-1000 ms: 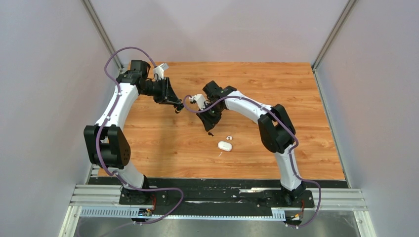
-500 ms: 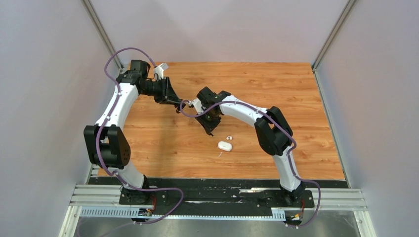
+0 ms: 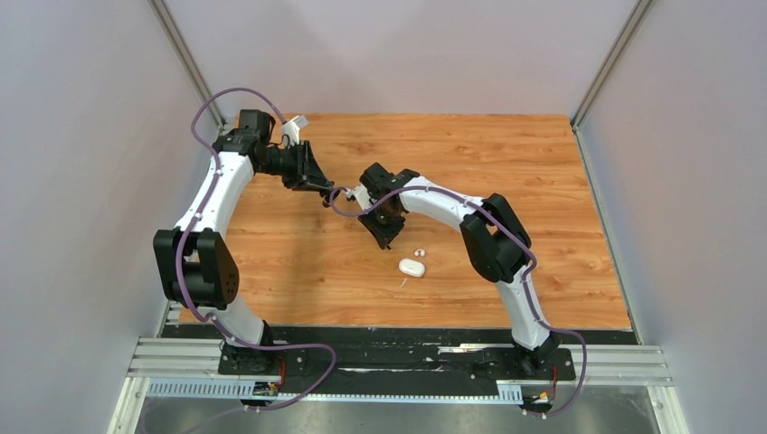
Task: Insert the wireless bluetooth earbuds into the charging case
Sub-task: Pick up the earbud from the center of the board.
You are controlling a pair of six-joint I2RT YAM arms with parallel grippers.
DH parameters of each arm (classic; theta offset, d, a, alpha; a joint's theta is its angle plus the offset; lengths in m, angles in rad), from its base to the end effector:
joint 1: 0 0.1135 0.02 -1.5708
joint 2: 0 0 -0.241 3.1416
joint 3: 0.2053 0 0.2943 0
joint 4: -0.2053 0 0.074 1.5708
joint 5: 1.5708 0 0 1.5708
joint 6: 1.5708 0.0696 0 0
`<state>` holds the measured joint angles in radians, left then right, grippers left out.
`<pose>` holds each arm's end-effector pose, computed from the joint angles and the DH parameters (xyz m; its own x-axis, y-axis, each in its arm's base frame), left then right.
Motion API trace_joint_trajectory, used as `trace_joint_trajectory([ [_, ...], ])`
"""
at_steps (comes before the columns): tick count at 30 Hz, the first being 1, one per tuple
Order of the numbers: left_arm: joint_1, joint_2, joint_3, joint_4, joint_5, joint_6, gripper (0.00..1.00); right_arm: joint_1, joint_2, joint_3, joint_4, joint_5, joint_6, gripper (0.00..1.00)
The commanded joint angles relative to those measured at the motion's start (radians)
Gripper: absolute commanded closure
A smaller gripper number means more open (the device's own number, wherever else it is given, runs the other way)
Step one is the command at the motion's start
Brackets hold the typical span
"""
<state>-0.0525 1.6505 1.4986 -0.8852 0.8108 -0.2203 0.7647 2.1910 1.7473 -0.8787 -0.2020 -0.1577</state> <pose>0.3919 -0.0711 0.2645 -0.9273 -0.1020 -0.3601 0.2067 0.6623 -0.7201 0.3374 0.3431 0.1023 -0.5787 -0.7684 -0.2733 -0.8148 0.5590 0.1534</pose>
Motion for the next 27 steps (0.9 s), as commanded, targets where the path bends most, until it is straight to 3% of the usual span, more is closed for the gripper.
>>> trace_joint_trajectory([
  [1,0.001,-0.014,0.021,0.025,0.024,-0.008,1.00,0.004,0.012,0.023,0.008,-0.006,0.029,0.74],
  [8,0.001,-0.020,0.017,0.025,0.023,-0.007,1.00,0.002,0.017,0.014,0.013,0.005,0.029,0.79],
  [14,0.002,-0.019,0.015,0.024,0.027,-0.009,1.00,0.001,0.026,0.023,0.021,0.022,0.030,0.74],
  [27,0.001,-0.012,0.022,0.025,0.030,-0.015,1.00,-0.011,0.033,0.022,0.051,0.070,0.102,0.72],
])
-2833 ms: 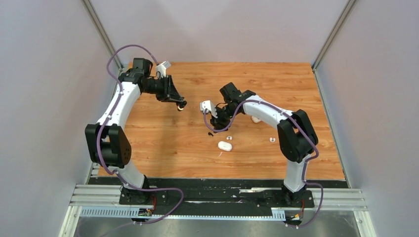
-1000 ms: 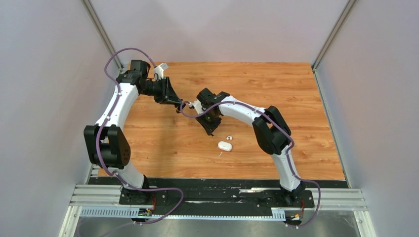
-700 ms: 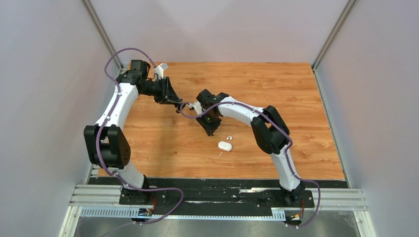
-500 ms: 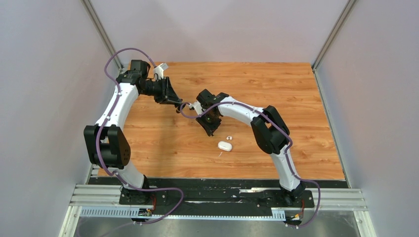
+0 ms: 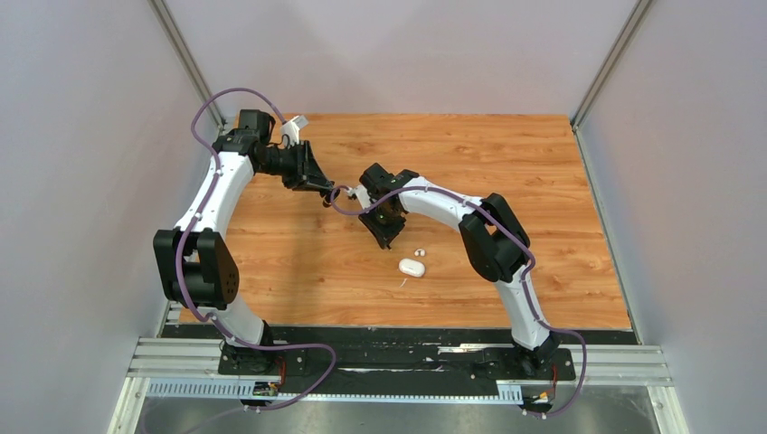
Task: Insert the wireless bluetooth earbuds into the charging case
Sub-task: Pick up the earbud from the center of the board.
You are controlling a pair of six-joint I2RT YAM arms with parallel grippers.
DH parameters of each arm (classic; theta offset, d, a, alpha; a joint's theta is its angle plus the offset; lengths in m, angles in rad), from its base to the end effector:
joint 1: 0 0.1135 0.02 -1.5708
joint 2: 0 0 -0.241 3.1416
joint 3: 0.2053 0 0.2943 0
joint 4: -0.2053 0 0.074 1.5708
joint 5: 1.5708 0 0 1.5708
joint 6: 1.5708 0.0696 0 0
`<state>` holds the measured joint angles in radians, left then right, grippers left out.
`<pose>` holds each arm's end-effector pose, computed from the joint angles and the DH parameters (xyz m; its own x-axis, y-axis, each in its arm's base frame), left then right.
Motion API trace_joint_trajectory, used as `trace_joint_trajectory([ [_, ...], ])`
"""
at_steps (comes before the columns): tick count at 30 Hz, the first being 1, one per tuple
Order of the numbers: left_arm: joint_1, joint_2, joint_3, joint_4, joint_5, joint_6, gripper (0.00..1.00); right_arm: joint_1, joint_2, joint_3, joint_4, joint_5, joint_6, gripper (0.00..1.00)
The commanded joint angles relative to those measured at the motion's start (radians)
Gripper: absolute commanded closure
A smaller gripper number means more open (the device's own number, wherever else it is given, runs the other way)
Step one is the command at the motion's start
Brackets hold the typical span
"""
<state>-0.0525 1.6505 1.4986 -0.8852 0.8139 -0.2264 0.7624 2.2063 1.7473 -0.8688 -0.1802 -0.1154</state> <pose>0.3918 -0.0713 0.2646 -0.9288 -0.1055 -0.3553 0.2020 0.6594 -0.7241 0.3401 0.3421 0.0953 -0.6154 -0.7444 -0.2590 -0.7868 0.6000 0.1451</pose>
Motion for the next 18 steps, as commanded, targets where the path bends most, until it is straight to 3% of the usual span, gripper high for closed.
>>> trace_joint_trajectory([
  [1,0.000,-0.012,0.023,0.024,0.027,-0.008,1.00,-0.009,0.019,0.023,0.042,0.056,0.067,0.73],
  [9,0.003,-0.008,0.029,0.021,0.024,-0.007,1.00,-0.015,0.029,0.019,0.052,0.070,0.072,0.83],
  [13,0.003,-0.006,0.030,0.021,0.024,-0.004,1.00,-0.018,0.022,0.022,0.051,0.073,0.071,0.99],
  [18,0.003,0.002,0.035,0.019,0.023,0.006,1.00,-0.045,-0.040,0.025,0.047,0.061,0.062,1.00],
])
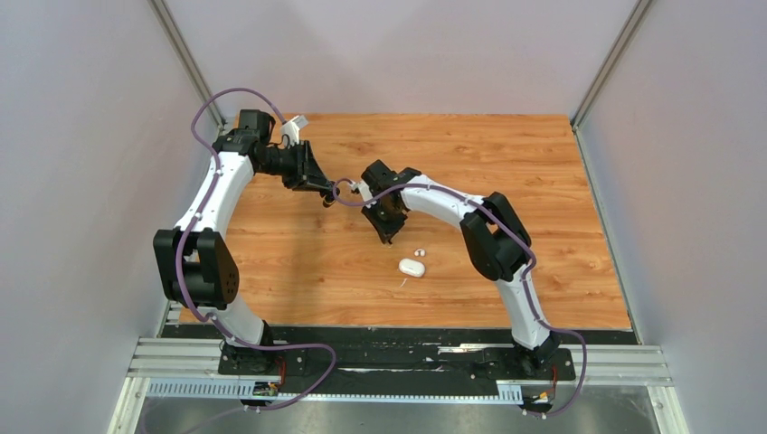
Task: Insert the wireless bluetooth earbuds into the charging case
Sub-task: Pick up the earbud from the center of the board, then place the earbud in the charging case.
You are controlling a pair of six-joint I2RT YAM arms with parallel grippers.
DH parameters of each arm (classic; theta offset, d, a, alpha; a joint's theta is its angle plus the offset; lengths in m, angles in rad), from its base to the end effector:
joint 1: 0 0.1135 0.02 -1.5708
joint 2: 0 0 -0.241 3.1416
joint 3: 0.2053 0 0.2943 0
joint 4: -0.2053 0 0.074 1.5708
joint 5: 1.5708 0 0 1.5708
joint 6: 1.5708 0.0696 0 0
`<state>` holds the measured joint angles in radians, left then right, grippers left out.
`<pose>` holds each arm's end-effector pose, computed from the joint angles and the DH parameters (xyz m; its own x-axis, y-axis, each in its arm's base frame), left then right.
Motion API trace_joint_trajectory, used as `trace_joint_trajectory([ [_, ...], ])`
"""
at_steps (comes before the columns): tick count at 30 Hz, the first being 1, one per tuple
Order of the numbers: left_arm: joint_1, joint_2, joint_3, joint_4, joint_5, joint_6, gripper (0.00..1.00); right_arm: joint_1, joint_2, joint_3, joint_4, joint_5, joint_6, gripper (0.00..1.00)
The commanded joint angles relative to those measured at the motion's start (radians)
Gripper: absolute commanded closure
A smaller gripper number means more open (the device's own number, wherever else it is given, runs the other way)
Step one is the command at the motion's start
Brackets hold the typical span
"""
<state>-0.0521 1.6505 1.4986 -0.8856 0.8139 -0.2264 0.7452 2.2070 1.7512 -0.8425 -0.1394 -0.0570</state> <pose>0.3918 -0.0711 0.2646 -0.9289 -0.1059 -0.3549 0.2015 0.6595 -0.7242 0.3512 0.3372 0.0967 -0.6669 -0.6920 -0.2763 -0.7382 0.6641 0.1183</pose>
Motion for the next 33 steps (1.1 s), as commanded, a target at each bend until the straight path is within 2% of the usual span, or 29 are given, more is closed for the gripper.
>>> trace_joint_trajectory([
  [1,0.002,0.008,0.037,0.021,0.021,0.009,1.00,-0.040,-0.066,0.015,0.020,0.006,0.003,1.00],
  [4,0.003,0.028,0.058,0.020,0.031,0.037,1.00,-0.122,-0.167,-0.007,0.021,-0.180,0.005,1.00],
  [7,0.002,0.076,0.086,0.017,0.101,0.067,1.00,-0.230,-0.304,-0.059,0.105,-0.514,-0.012,1.00],
  [10,-0.015,0.128,0.129,0.040,0.211,0.108,1.00,-0.314,-0.439,-0.127,0.279,-0.817,-0.034,1.00],
  [14,-0.070,0.190,0.192,0.074,0.315,0.136,1.00,-0.332,-0.534,-0.151,0.388,-0.999,-0.163,1.00],
  [18,-0.136,0.249,0.277,0.076,0.424,0.127,1.00,-0.330,-0.562,-0.166,0.473,-1.213,-0.263,0.98],
  [24,-0.210,0.250,0.301,0.078,0.521,0.130,1.00,-0.303,-0.575,-0.221,0.545,-1.334,-0.431,0.97],
  [26,-0.222,0.233,0.281,0.108,0.538,0.087,1.00,-0.288,-0.577,-0.230,0.547,-1.348,-0.479,0.96],
  [33,-0.246,0.118,0.129,0.389,0.579,-0.128,1.00,-0.249,-0.600,-0.294,0.552,-1.330,-0.628,0.97],
])
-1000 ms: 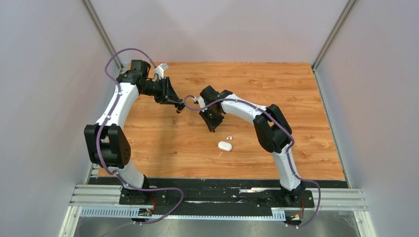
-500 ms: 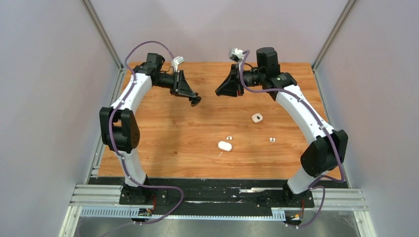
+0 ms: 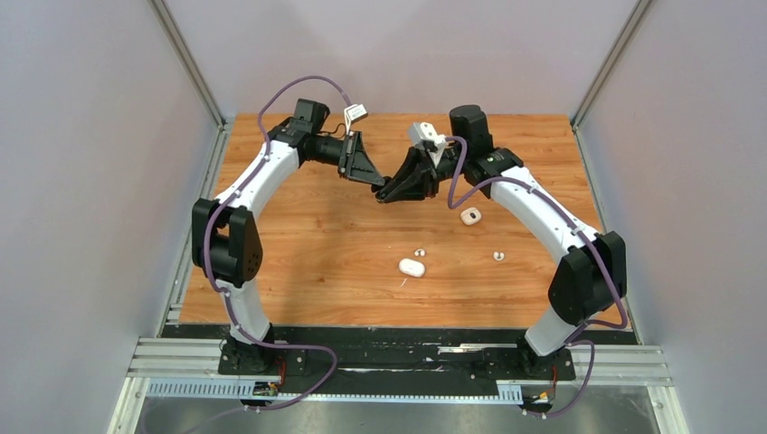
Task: Insert the wireless bluetooth earbuds into the charging case
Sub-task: Place the earbud in the charging case.
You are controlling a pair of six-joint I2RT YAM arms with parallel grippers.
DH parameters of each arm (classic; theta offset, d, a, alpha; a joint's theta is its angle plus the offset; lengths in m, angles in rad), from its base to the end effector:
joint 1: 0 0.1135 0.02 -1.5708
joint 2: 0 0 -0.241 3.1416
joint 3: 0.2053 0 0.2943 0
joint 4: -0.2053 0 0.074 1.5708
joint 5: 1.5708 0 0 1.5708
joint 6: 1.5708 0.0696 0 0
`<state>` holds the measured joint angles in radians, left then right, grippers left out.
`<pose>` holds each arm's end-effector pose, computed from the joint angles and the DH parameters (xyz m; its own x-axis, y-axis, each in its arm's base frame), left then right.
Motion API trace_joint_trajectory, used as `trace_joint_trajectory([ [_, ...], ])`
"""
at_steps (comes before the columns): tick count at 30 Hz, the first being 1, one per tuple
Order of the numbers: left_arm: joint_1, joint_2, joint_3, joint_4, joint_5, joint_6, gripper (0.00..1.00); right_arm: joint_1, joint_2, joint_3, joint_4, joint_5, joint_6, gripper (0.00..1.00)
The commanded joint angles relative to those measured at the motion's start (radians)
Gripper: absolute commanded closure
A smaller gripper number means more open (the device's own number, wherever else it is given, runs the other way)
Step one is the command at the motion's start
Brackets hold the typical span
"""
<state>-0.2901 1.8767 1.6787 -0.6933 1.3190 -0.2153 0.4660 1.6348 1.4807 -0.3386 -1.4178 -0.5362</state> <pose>0.4064 -0.1917 0.2744 -0.8680 0.2036 -0.4529 0.4801 0.1107 -0.8702 0.3299 0.2429 0.3290 0.0691 -0.0524 -0.9962 -0.9435 -0.3279 -0.0482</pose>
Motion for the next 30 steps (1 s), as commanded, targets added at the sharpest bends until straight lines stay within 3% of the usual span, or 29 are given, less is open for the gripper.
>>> trace_joint_trajectory([
  [1,-0.009,-0.115,-0.059,0.210,0.074,-0.167,1.00,0.039,-0.033,-0.032,0.051,-0.030,-0.162,0.97],
  [9,-0.011,-0.140,-0.071,0.217,0.079,-0.201,1.00,0.066,-0.078,-0.137,0.260,0.092,-0.087,0.99],
  [30,-0.011,-0.162,-0.109,0.235,0.095,-0.240,1.00,0.056,-0.116,-0.159,0.329,0.182,-0.050,1.00],
])
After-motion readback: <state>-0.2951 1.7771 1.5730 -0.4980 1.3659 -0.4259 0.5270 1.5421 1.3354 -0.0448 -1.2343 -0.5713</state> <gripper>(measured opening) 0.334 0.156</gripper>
